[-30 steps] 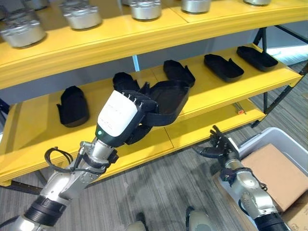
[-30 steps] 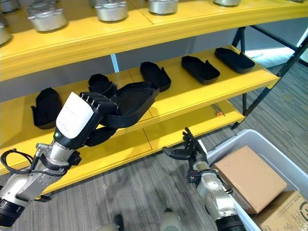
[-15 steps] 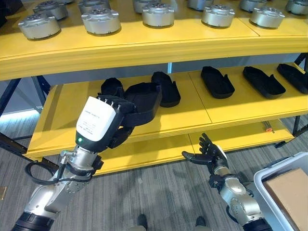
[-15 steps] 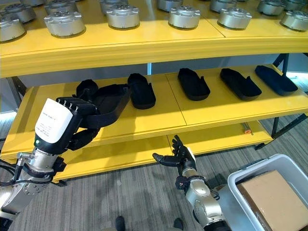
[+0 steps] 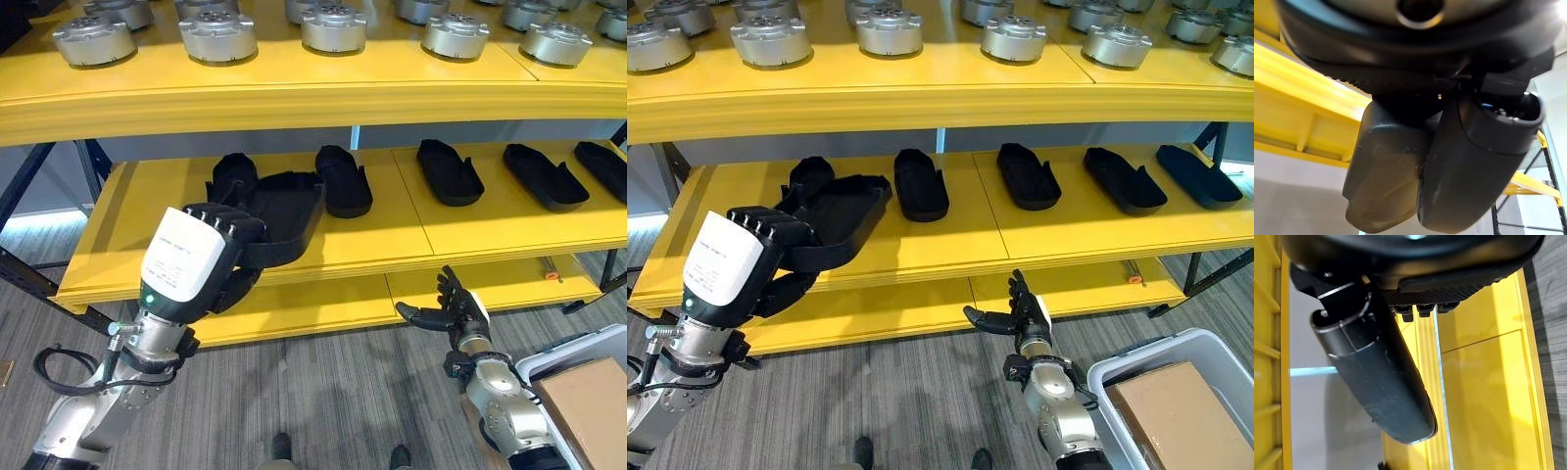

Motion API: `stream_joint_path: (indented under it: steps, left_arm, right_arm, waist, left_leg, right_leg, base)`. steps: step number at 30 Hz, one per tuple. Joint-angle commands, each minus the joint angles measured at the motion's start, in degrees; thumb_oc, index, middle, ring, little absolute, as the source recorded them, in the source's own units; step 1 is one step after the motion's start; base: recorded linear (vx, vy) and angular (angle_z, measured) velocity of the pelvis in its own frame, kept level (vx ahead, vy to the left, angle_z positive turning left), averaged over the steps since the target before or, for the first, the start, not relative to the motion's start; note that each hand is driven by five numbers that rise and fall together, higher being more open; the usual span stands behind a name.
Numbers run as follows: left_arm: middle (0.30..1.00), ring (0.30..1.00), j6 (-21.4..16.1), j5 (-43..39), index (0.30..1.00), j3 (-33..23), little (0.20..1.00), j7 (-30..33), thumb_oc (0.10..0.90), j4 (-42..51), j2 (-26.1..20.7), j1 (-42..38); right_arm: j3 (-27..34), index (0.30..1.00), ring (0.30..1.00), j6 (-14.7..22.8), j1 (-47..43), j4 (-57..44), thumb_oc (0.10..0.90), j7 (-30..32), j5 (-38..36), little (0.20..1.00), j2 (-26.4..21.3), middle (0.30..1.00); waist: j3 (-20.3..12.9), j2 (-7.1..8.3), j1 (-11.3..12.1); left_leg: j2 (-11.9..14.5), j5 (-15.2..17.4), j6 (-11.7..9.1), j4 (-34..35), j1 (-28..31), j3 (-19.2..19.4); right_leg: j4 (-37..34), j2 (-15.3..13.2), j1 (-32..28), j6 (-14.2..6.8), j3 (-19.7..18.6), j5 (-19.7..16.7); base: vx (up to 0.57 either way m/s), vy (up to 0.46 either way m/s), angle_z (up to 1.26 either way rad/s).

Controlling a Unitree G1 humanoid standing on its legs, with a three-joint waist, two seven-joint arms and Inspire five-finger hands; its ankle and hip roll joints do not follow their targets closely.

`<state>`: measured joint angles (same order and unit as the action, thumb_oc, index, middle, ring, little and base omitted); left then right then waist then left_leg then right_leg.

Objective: Move parts from the plastic box to the shelf.

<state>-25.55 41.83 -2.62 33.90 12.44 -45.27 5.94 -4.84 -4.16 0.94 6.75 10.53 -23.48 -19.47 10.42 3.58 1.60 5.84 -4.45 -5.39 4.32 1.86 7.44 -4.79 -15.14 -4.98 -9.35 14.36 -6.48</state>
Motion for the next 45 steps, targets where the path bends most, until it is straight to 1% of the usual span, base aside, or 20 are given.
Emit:
stream_joint_path:
  steps: [1, 5, 6, 7, 9, 10, 11, 14, 16, 19, 24, 32, 34, 37, 38, 39, 40, 42, 44, 45]
  left_arm:
    - [0.3, 0.3, -3.5, -2.7, 0.3, -3.8, 0.3, 6.4, 0.4, 5.3, 1.9, -5.0]
    - [0.3, 0.3, -4.1, -1.0, 0.3, -3.5, 0.3, 6.8, 0.4, 5.5, 1.7, -4.7]
    - [0.3, 0.3, -4.3, -0.7, 0.3, -3.6, 0.3, 6.8, 0.4, 5.6, 1.6, -4.6]
    - [0.3, 0.3, -4.7, -0.5, 0.3, -3.5, 0.3, 6.5, 0.4, 5.6, 1.7, -4.8]
    - [0.3, 0.3, -5.7, -1.8, 0.3, -2.8, 0.3, 4.9, 0.4, 5.1, 1.5, -7.0]
    - [0.3, 0.3, -5.6, -2.7, 0.3, -1.3, 0.3, 4.0, 0.4, 4.6, 1.4, -9.3]
    - [0.3, 0.3, -5.5, -2.9, 0.3, -0.9, 0.3, 3.9, 0.4, 4.5, 1.5, -9.8]
    - [0.3, 0.3, -5.2, -3.7, 0.3, 3.0, 0.3, 3.3, 0.4, 3.6, 1.6, -14.0]
    - [0.3, 0.3, -4.3, -4.4, 0.3, 5.6, 0.3, 3.0, 0.4, 3.0, 1.2, -17.1]
    - [0.3, 0.3, -4.6, -4.4, 0.3, 6.4, 0.3, 2.4, 0.4, 3.6, 2.0, -18.1]
    - [0.3, 0.3, -4.1, -4.6, 0.3, 5.2, 0.3, 2.2, 0.4, 4.6, 1.8, -17.2]
    - [0.3, 0.3, 0.6, -3.9, 0.3, 2.4, 0.3, 4.1, 0.4, 5.4, 1.3, -14.7]
    - [0.3, 0.3, 1.4, -3.4, 0.3, 0.8, 0.3, 4.9, 0.4, 5.0, 1.2, -13.2]
    - [0.3, 0.3, 1.1, -2.2, 0.3, -0.8, 0.3, 5.5, 0.4, 5.2, 1.5, -11.4]
    - [0.3, 0.3, 0.0, -2.1, 0.3, -0.2, 0.3, 5.7, 0.4, 5.1, 1.9, -12.3]
    - [0.3, 0.3, 0.3, -2.1, 0.3, 1.1, 0.3, 6.4, 0.4, 5.3, 2.3, -13.7]
    - [0.3, 0.3, 1.3, -2.0, 0.3, 1.3, 0.3, 7.2, 0.4, 5.6, 2.4, -13.6]
    - [0.3, 0.3, 2.3, -1.9, 0.3, 1.2, 0.3, 7.8, 0.4, 5.7, 2.3, -13.2]
    - [0.3, 0.3, 3.6, -2.2, 0.3, 0.7, 0.3, 8.8, 0.4, 5.5, 1.7, -12.4]
    - [0.3, 0.3, 4.1, -2.4, 0.3, 0.3, 0.3, 9.7, 0.4, 5.5, 1.2, -11.6]
  right_arm:
    - [1.7, 1.0, 1.0, 5.4, -4.0, -4.7, 0.9, -0.5, -0.5, 1.0, -3.3, 1.0]
    - [1.8, 1.0, 1.0, 6.7, -3.7, -3.8, 0.9, -0.7, 1.0, 1.0, -0.7, 1.0]
    - [1.8, 1.0, 1.0, 7.2, -3.7, -3.4, 0.9, -1.0, 1.0, 1.0, -0.4, 1.0]
    - [1.9, 1.0, 1.0, 7.4, -3.4, -3.4, 0.9, -1.3, 0.9, 1.0, -0.3, 1.0]
    - [2.0, 1.0, 1.0, 7.8, -2.7, -4.6, 0.9, -0.9, 0.8, 1.0, -1.0, 1.0]
    - [2.0, 1.0, 1.0, 8.2, -2.0, -5.6, 0.9, -1.0, 1.0, 1.0, -1.7, 1.0]
    - [2.1, 1.0, 1.0, 8.1, -1.9, -5.8, 0.9, -1.1, 0.9, 1.0, -1.8, 1.0]
    - [2.3, 1.0, 1.0, 8.2, -1.0, -6.2, 0.9, 0.9, -0.6, 1.0, -2.5, 1.0]
    - [2.8, 1.0, 1.0, 9.0, -0.4, -5.7, 0.9, 1.6, -1.0, 1.0, -2.6, 1.0]
    - [4.2, 1.0, 1.0, 10.2, 0.3, -4.4, 0.9, 1.5, -1.8, 1.0, -2.5, 1.0]
    - [4.6, 1.0, 1.0, 10.0, 0.7, -5.4, 0.9, 1.8, -0.9, 1.0, -1.6, 1.0]
    - [3.0, 1.0, 1.0, 10.1, 0.9, -7.0, 0.9, 2.9, -0.4, 1.0, -0.9, 1.0]
    - [2.4, 1.0, 1.0, 10.1, 0.9, -7.5, 0.9, 3.3, -0.3, 1.0, -0.9, 1.0]
    - [2.4, 1.0, 1.0, 10.1, 1.3, -9.1, 0.9, 4.6, -0.6, 1.0, -1.3, 1.0]
    - [3.2, 1.0, 1.0, 10.5, 2.3, -10.6, 0.9, 7.0, -0.5, 1.0, -2.0, 1.0]
    - [3.8, 1.0, 1.0, 11.2, 2.3, -10.5, 0.9, 8.5, -0.9, 1.0, -2.6, 1.0]
    - [3.8, 1.0, 1.0, 11.8, 1.6, -9.1, 0.9, 7.7, -0.6, 1.0, -2.9, 1.0]
    - [3.8, 1.0, 1.0, 12.1, 1.1, -7.7, 0.9, 6.5, 0.1, 1.0, -3.2, 1.0]
    - [3.8, 1.0, 1.0, 11.7, 0.9, -6.8, 0.9, 4.6, 0.6, 1.0, -4.0, 1.0]
    - [3.8, 1.0, 1.0, 11.6, 0.9, -6.5, 0.9, 3.8, 0.7, 1.0, -4.6, 1.0]
  waist:
    - [-5.5, -1.96, -0.3]
    - [-4.7, -1.64, -0.4]
    - [-4.4, -1.69, -0.5]
    - [-4.2, -1.78, -1.0]
    - [-4.4, -1.91, -2.5]
    - [-4.6, -1.78, -3.6]
    - [-4.6, -1.73, -3.8]
    - [-4.7, -1.56, -6.3]
    - [-4.8, -1.58, -7.5]
    - [-5.0, -1.63, -8.0]
    - [-5.9, -2.24, -8.3]
    - [-5.7, -3.27, -7.8]
    - [-5.8, -3.5, -7.7]
    - [-4.8, -3.94, -7.9]
    - [-3.7, -3.73, -9.2]
    - [-2.9, -3.74, -10.4]
    - [-2.7, -4.06, -10.4]
    - [-2.7, -4.36, -10.5]
    - [-2.9, -4.57, -10.5]
    - [-3.0, -4.57, -10.5]
  left_leg:
    - [3.6, 1.7, -0.6, 0.7, 2.6, 5.0]
    - [1.0, 3.5, 0.8, 0.7, 4.0, 7.9]
    - [0.6, 4.1, 1.3, 0.7, 4.5, 8.1]
    - [-0.3, 4.4, 2.1, 0.7, 4.3, 7.5]
    - [-2.2, 4.3, 4.0, 0.7, 2.8, 5.5]
    - [-3.5, 4.2, 5.1, 0.7, 1.7, 3.7]
    - [-3.7, 3.9, 5.3, 0.7, 1.4, 3.4]
    - [-5.9, 3.5, 6.3, 0.7, 0.5, -1.5]
    - [-7.2, 3.4, 6.8, 0.7, 0.2, -4.0]
    - [-7.9, 3.0, 7.0, 0.7, 0.5, -5.8]
    - [-8.1, 3.4, 6.8, 0.7, 1.3, -6.3]
    - [-8.7, 3.6, 7.0, 0.7, 1.5, -7.1]
    - [-8.9, 3.9, 7.1, 0.7, 1.7, -6.9]
    - [-8.3, 4.1, 6.3, -1.2, 2.0, -3.6]
    - [-6.4, 5.6, 5.2, -5.7, 0.6, 2.1]
    - [-3.6, 5.4, 4.1, -7.9, -0.7, 4.8]
    - [-2.1, 4.8, 3.4, -7.5, -0.8, 3.6]
    - [-0.8, 4.1, 2.7, -6.4, -0.1, 2.5]
    - [2.5, 1.9, 1.2, -4.0, 1.3, 0.6]
    - [5.1, -0.3, 0.2, -3.0, 1.6, -0.3]
  right_leg:
    - [-0.2, -4.8, 0.8, -4.5, 3.9, -4.6]
    - [0.1, -5.5, 3.0, -5.1, 7.1, -9.8]
    - [0.6, -4.6, 2.9, -4.9, 6.9, -9.3]
    - [2.3, -2.7, 3.0, -4.2, 5.5, -7.1]
    - [7.0, 3.8, 4.3, -1.5, 0.7, -0.5]
    - [10.8, 8.2, 5.9, 0.5, -2.8, 3.3]
    - [11.2, 8.9, 6.3, 1.0, -3.5, 3.4]
    - [11.9, 15.3, 6.6, 4.3, -11.6, 6.6]
    - [10.8, 16.6, 6.2, 5.1, -15.0, 6.6]
    - [7.8, 16.7, 4.8, 5.3, -16.5, 4.9]
    - [5.9, 16.2, 3.3, 5.1, -17.7, 4.1]
    - [6.3, 16.2, 3.0, 5.6, -17.2, 5.1]
    - [5.2, 15.9, 2.7, 5.5, -17.4, 4.8]
    - [5.4, 15.0, 2.6, 5.7, -16.4, 4.9]
    - [6.8, 13.4, 2.6, 5.5, -14.0, 5.6]
    - [8.6, 12.2, 3.8, 5.7, -12.5, 5.9]
    - [9.3, 11.9, 4.1, 5.9, -12.9, 6.4]
    - [9.9, 11.6, 4.3, 5.9, -13.3, 7.1]
    - [10.7, 10.9, 4.3, 5.9, -14.0, 8.1]
    - [11.6, 10.4, 4.4, 6.1, -14.3, 8.8]
  base:
    - [-0.07, 0.278, -0.15]
    - [-0.05, 0.204, -0.13]
    - [-0.03, 0.143, -0.41]
    - [-0.04, 0.15, -0.37]
    - [-0.07, 0.14, 0.04]
    - [-0.08, 0.081, 0.65]
    - [-0.07, 0.048, 0.8]
    - [-0.04, 0.008, 0.5]
    - [-0.03, -0.031, 1.14]
    - [-0.03, -0.061, 0.45]
    - [0.02, -0.073, 0.06]
    - [0.0, -0.074, 0.02]
    - [-0.01, -0.082, 0.08]
    - [-0.07, -0.028, 0.1]
    - [-0.22, 0.126, 0.64]
    - [-0.21, 0.216, 1.24]
    - [-0.13, 0.177, 1.45]
    - [0.04, 0.19, 0.54]
    - [0.08, 0.28, -0.13]
    - [0.07, 0.289, -0.07]
